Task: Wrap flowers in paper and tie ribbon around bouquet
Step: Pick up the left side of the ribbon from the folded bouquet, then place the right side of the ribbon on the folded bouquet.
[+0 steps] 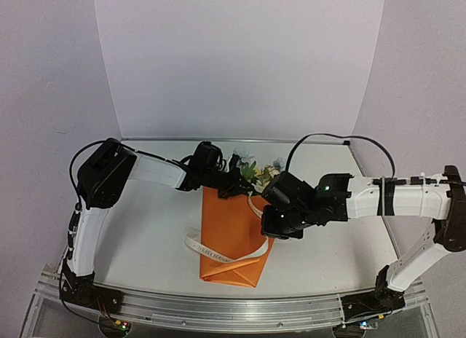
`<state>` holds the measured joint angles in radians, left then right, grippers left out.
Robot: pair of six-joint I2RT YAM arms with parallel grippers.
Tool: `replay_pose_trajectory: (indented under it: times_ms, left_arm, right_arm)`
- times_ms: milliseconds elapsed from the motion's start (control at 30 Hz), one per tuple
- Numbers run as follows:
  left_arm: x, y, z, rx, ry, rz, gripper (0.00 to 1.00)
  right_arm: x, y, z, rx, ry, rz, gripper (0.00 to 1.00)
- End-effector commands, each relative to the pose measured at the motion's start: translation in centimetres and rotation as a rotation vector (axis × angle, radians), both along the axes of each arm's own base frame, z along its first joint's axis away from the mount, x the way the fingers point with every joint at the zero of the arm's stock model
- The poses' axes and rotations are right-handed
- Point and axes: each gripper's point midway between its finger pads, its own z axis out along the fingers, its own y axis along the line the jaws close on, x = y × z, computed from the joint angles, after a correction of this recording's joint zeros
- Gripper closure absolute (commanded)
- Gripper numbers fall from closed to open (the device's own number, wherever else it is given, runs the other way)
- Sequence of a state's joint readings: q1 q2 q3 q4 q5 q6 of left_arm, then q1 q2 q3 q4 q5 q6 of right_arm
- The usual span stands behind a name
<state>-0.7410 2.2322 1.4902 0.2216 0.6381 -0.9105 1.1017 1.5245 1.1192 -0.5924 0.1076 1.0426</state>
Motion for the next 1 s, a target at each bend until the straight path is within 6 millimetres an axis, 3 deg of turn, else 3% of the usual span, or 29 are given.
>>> replay_pose_trajectory:
  times_ms: [0, 167, 300, 467, 600, 667, 867, 967]
  left_arm:
    - [0.3, 0.2, 4.6, -0.031, -0.114, 0.011, 1.00]
    - [-0.5, 2.5, 5.8, 0.039, -0.190, 0.048, 1.00]
    - [-1.2, 4.3, 6.0, 0.095, -0.227, 0.079, 1.00]
    - [-2.1, 6.4, 4.8, 0.171, -0.235, 0.104, 1.00]
    - [-2.7, 8.1, 4.0, 0.219, -0.241, 0.138, 1.00]
    - [-3.1, 8.8, 4.0, 0.224, -0.246, 0.153, 1.00]
    - [-4.3, 10.0, 4.0, 0.228, -0.246, 0.179, 1.00]
    - [-4.5, 11.6, 4.0, 0.250, -0.248, 0.241, 1.00]
  right_arm:
    - [3.6, -1.3, 4.4, -0.005, -0.110, -0.061, 1.00]
    - [8.7, -3.9, 7.0, 0.005, -0.170, -0.151, 1.00]
    - [11.9, -4.7, 8.8, 0.005, -0.213, -0.186, 1.00]
    - [14.2, -5.2, 10.5, 0.011, -0.254, -0.206, 1.00]
    - [14.8, -5.1, 11.7, 0.017, -0.281, -0.206, 1.00]
    - [14.9, -4.9, 10.8, 0.007, -0.264, -0.202, 1.00]
    - [15.5, -2.9, 5.5, -0.036, -0.151, -0.176, 1.00]
    - [16.2, -2.0, 3.7, -0.048, -0.128, -0.174, 1.00]
